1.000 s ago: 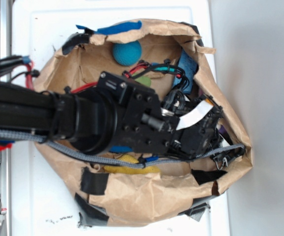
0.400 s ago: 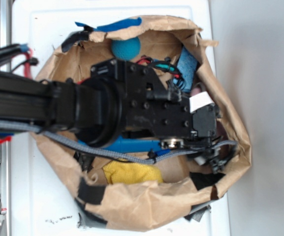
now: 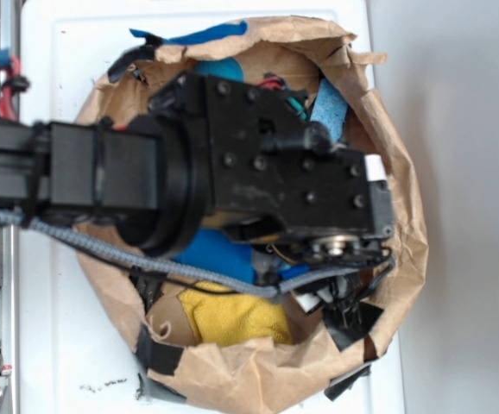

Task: Grab the gray animal.

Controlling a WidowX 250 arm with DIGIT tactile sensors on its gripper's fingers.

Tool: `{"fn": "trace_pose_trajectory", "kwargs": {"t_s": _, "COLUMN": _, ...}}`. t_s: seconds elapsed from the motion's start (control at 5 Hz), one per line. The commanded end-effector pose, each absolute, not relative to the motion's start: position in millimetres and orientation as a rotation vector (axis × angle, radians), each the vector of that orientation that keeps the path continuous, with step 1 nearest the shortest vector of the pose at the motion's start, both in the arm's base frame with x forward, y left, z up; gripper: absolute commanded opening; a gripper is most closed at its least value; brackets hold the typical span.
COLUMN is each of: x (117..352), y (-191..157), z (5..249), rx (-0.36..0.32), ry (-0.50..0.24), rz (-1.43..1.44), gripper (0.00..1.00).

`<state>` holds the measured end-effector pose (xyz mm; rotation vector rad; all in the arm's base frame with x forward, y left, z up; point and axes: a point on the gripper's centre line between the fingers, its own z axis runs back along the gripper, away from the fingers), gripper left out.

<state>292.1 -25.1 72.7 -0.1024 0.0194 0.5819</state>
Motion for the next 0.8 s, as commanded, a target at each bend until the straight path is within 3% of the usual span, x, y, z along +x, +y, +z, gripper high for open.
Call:
{"fn": "trace_pose_trajectory", "kwargs": {"t_s": 0.0, "x": 282.5, "y": -19.4, "z": 162.6, "rx": -0.079, "ry": -0.145, "rz": 0.518, "gripper": 0.00}}
{"fn": "trace_pose_trajectory", "kwargs": {"t_s": 0.2, "x": 276.2, "y": -14.9, "z": 178.2, "rx": -0.093, "ry": -0.163, "rz": 0.485, "gripper": 0.00}}
{"fn": "trace_pose_trajectory", "kwargs": {"t_s": 0.6, "x": 261.4, "y": -14.7, "z": 187.0, "rx": -0.084, "ry": -0.168, "rz": 0.461, "gripper": 0.00}}
